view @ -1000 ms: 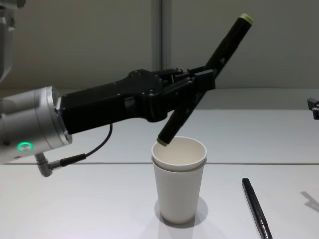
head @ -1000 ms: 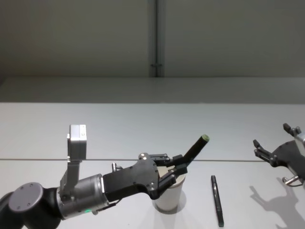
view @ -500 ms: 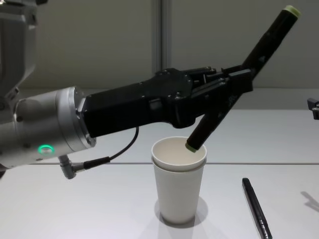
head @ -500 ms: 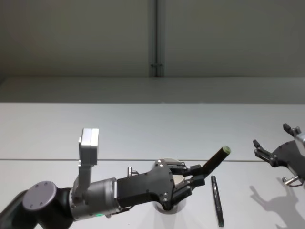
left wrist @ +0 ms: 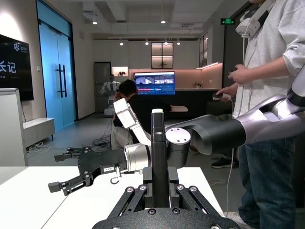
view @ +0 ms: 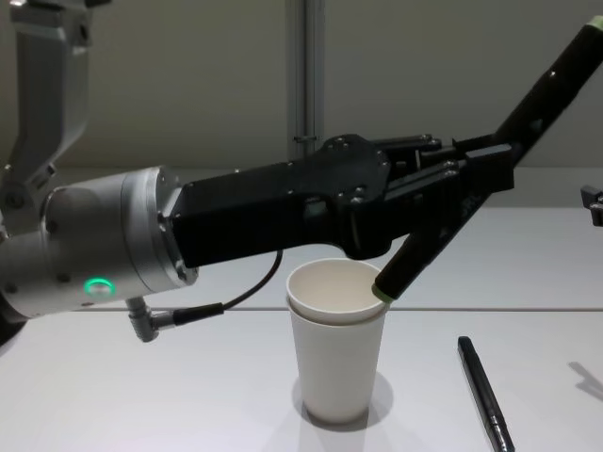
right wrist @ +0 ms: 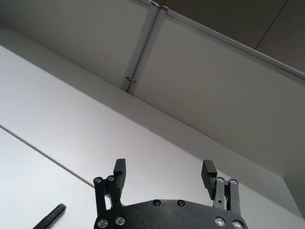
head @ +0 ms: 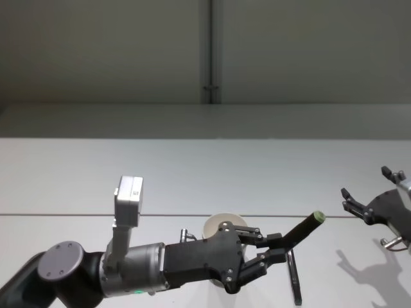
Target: Place the pen into the pen holder.
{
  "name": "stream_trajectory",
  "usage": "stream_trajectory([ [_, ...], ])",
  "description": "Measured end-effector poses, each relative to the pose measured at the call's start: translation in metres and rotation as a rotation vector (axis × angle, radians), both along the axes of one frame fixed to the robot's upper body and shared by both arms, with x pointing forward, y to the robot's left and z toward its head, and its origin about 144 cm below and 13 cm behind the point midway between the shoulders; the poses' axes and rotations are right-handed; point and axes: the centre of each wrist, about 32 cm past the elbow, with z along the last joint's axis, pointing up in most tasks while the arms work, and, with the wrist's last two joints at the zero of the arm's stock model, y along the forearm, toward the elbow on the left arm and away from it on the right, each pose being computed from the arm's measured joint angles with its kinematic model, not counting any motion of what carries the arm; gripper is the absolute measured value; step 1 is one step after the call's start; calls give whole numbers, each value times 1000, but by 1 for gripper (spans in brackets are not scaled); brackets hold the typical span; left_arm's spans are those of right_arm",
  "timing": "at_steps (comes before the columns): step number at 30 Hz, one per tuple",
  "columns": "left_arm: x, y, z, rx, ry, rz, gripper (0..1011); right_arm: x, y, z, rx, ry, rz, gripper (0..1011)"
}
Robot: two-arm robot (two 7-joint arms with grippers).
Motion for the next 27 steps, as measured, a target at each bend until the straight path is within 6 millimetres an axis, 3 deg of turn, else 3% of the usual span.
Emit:
stream_trajectory([
  [27,0,0,0,-2,2,4,185,-1,-1,0,0,-4,22,1008],
])
